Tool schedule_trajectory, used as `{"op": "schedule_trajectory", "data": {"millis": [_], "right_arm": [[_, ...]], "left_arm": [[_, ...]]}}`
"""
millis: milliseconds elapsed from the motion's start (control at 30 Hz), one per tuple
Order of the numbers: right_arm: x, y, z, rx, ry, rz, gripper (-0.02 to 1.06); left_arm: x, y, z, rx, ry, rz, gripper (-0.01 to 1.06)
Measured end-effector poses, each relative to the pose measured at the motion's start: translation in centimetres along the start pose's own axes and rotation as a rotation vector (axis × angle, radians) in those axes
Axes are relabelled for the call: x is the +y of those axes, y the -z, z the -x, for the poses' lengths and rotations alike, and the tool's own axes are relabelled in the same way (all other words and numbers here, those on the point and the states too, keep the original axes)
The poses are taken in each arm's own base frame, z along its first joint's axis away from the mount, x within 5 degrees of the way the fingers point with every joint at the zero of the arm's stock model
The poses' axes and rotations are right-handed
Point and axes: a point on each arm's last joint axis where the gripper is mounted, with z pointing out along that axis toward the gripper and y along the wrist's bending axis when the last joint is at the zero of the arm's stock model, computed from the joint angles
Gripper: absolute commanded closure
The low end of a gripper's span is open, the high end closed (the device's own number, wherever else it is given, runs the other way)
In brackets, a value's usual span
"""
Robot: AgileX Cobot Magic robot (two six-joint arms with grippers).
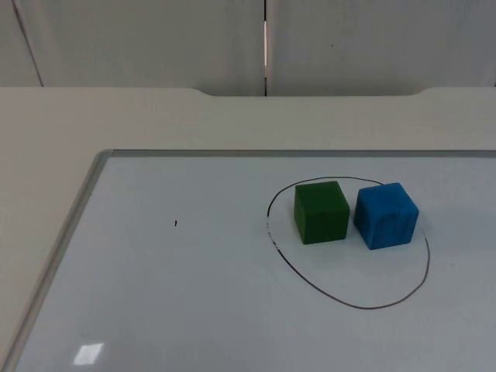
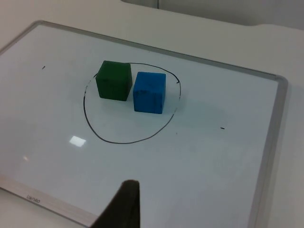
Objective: Push the two cubes into the marked area.
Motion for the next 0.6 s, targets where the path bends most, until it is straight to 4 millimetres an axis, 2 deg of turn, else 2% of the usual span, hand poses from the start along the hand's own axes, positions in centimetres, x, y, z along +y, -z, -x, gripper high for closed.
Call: {"op": "schedule_trajectory", "data": {"millis": [600], "right_arm": [[0.00, 0.00, 0.00, 0.000, 0.000, 0.000, -0.01]], "left_arm": [[0.03, 0.00, 0.00, 0.000, -0.002, 0.004, 0.00]]}}
